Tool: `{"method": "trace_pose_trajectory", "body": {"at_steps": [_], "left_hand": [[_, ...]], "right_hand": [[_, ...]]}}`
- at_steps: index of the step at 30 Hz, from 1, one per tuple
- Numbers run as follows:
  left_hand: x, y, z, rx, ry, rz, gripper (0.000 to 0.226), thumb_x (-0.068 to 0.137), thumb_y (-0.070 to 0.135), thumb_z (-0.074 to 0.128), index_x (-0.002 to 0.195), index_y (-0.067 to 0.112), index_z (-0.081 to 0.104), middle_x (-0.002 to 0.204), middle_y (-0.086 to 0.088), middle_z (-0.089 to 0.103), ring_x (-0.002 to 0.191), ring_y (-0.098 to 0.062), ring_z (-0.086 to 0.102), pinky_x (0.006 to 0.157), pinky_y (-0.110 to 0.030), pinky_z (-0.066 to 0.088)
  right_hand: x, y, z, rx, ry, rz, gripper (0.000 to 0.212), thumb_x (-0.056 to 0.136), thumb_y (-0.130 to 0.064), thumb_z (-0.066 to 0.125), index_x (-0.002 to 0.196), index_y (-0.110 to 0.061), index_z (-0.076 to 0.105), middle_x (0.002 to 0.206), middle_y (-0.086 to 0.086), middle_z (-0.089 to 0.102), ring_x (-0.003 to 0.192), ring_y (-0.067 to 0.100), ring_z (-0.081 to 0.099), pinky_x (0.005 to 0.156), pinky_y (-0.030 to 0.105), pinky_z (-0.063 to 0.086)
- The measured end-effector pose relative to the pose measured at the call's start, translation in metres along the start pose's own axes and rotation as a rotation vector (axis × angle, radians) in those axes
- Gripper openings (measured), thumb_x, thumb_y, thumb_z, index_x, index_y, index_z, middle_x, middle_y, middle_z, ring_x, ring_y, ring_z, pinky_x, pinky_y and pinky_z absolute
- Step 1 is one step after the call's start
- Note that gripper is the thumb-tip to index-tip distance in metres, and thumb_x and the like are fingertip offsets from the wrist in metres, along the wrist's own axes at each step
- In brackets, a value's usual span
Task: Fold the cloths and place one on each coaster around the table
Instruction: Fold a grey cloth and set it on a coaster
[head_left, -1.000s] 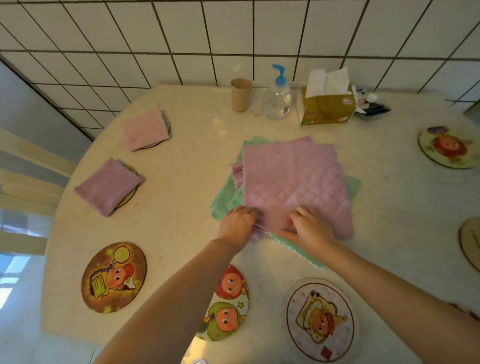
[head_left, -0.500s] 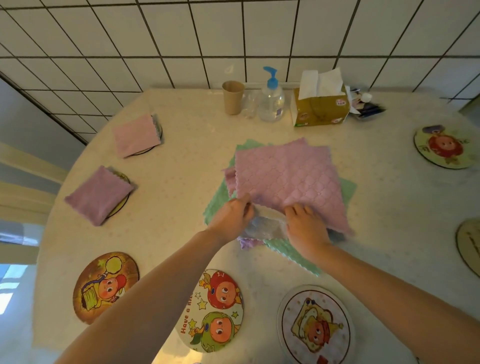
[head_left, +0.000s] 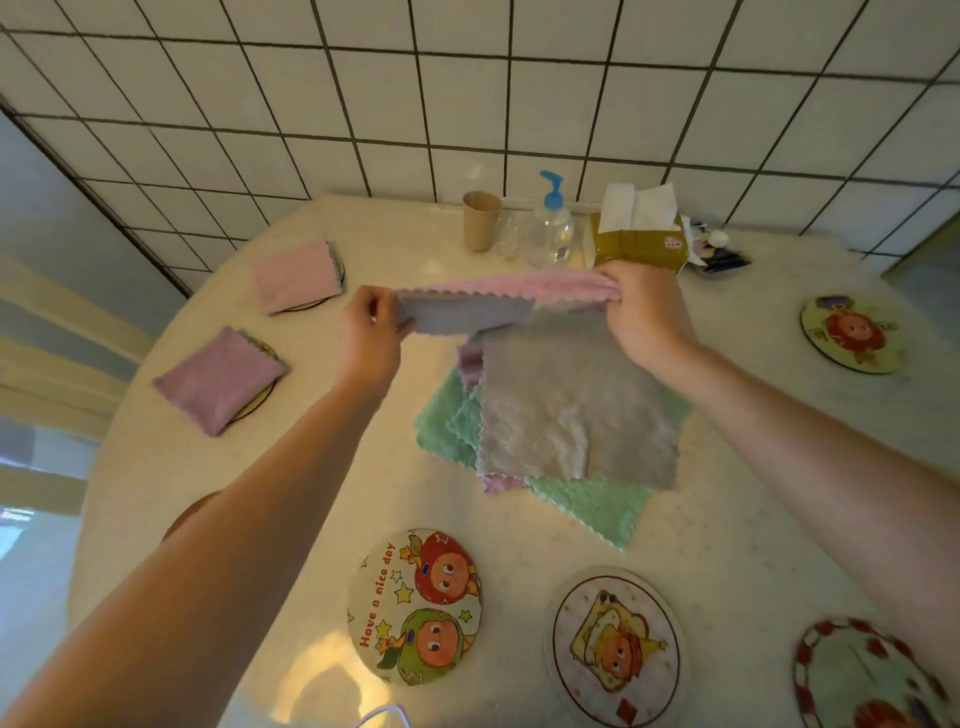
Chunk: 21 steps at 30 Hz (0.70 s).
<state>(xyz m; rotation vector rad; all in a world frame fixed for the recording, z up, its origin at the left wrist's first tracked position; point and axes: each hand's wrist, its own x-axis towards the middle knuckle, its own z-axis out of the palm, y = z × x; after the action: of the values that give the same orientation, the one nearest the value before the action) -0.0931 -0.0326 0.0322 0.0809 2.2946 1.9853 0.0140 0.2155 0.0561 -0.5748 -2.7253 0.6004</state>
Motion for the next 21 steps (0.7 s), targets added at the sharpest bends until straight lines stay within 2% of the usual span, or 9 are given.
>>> {"method": "trace_pose_trajectory", "body": {"at_steps": [3, 4, 6, 8, 11, 14, 15, 17, 21], "left_hand": [[0.001, 0.028, -0.041, 0.025, 0.136, 0.195, 0.016, 0.097, 0.014, 0.043, 0.081, 0.011, 0.047, 0.078, 0.0, 0.048, 0.082, -0.019, 0.055, 0.082, -0.038, 0.054], [-0.005, 0.033, -0.057, 0.085, 0.187, 0.265, 0.014, 0.096, 0.017, 0.043, 0.085, 0.011, 0.049, 0.078, 0.003, 0.05, 0.08, -0.015, 0.055, 0.079, -0.032, 0.053], [-0.022, 0.031, -0.09, 0.231, 0.255, 0.375, 0.013, 0.097, 0.019, 0.042, 0.089, 0.013, 0.051, 0.075, 0.008, 0.052, 0.069, -0.002, 0.05, 0.066, -0.017, 0.042], [-0.045, 0.015, -0.127, 0.346, 0.247, 0.434, 0.014, 0.097, 0.017, 0.042, 0.093, 0.013, 0.055, 0.079, 0.003, 0.057, 0.068, -0.003, 0.048, 0.062, -0.019, 0.038], [-0.08, -0.034, -0.184, 0.474, 0.102, 0.497, 0.011, 0.093, 0.007, 0.048, 0.094, 0.015, 0.056, 0.089, 0.002, 0.057, 0.079, -0.007, 0.053, 0.072, -0.021, 0.043], [-0.125, -0.09, -0.235, 0.628, -0.113, 0.474, 0.021, 0.083, 0.014, 0.052, 0.102, 0.011, 0.06, 0.103, 0.002, 0.06, 0.095, -0.009, 0.056, 0.086, -0.021, 0.044], [-0.141, -0.108, -0.251, 0.683, -0.189, 0.468, 0.025, 0.081, 0.015, 0.053, 0.104, 0.01, 0.062, 0.106, 0.001, 0.061, 0.098, -0.01, 0.056, 0.089, -0.018, 0.043], [-0.167, -0.141, -0.272, 0.752, -0.304, 0.432, 0.027, 0.081, 0.018, 0.053, 0.102, 0.008, 0.068, 0.105, -0.001, 0.063, 0.098, -0.011, 0.057, 0.09, -0.017, 0.044], [-0.2, -0.181, -0.303, 0.77, -0.415, 0.296, 0.026, 0.08, 0.011, 0.055, 0.097, 0.009, 0.074, 0.103, -0.001, 0.067, 0.095, -0.011, 0.059, 0.09, -0.022, 0.045]], "right_hand": [[-0.01, -0.046, -0.011, 0.094, 0.133, -0.131, 0.04, 0.086, 0.001, 0.055, 0.124, -0.013, 0.059, 0.117, 0.006, 0.065, 0.106, 0.022, 0.06, 0.092, 0.035, 0.05], [-0.019, -0.059, -0.012, 0.099, 0.147, -0.183, 0.042, 0.086, 0.001, 0.056, 0.126, -0.012, 0.057, 0.121, 0.006, 0.063, 0.11, 0.021, 0.058, 0.095, 0.032, 0.047], [-0.044, -0.077, -0.006, 0.089, 0.096, -0.255, 0.049, 0.085, 0.004, 0.056, 0.131, -0.012, 0.052, 0.127, 0.007, 0.059, 0.117, 0.022, 0.053, 0.099, 0.029, 0.04], [-0.078, -0.089, 0.014, 0.045, 0.021, -0.336, 0.055, 0.081, 0.011, 0.056, 0.132, -0.009, 0.051, 0.128, 0.012, 0.057, 0.12, 0.027, 0.051, 0.1, 0.033, 0.04], [-0.132, -0.095, 0.053, -0.091, -0.104, -0.494, 0.057, 0.077, 0.011, 0.054, 0.131, -0.003, 0.051, 0.129, 0.016, 0.056, 0.122, 0.034, 0.05, 0.096, 0.045, 0.048], [-0.194, -0.089, 0.094, -0.186, -0.46, -0.494, 0.061, 0.09, -0.004, 0.041, 0.147, -0.02, 0.026, 0.15, -0.003, 0.033, 0.14, 0.021, 0.026, 0.113, 0.035, 0.026], [-0.215, -0.09, 0.108, -0.192, -0.515, -0.501, 0.066, 0.089, -0.001, 0.044, 0.147, -0.022, 0.024, 0.15, -0.003, 0.033, 0.14, 0.021, 0.027, 0.114, 0.037, 0.027], [-0.249, -0.083, 0.132, -0.202, -0.591, -0.523, 0.075, 0.079, 0.005, 0.056, 0.145, -0.02, 0.031, 0.143, 0.001, 0.043, 0.133, 0.026, 0.039, 0.104, 0.041, 0.043], [-0.3, -0.085, 0.152, -0.174, -0.71, -0.57, 0.077, 0.072, -0.005, 0.068, 0.141, -0.024, 0.037, 0.137, 0.0, 0.049, 0.124, 0.025, 0.048, 0.094, 0.038, 0.05]]}}
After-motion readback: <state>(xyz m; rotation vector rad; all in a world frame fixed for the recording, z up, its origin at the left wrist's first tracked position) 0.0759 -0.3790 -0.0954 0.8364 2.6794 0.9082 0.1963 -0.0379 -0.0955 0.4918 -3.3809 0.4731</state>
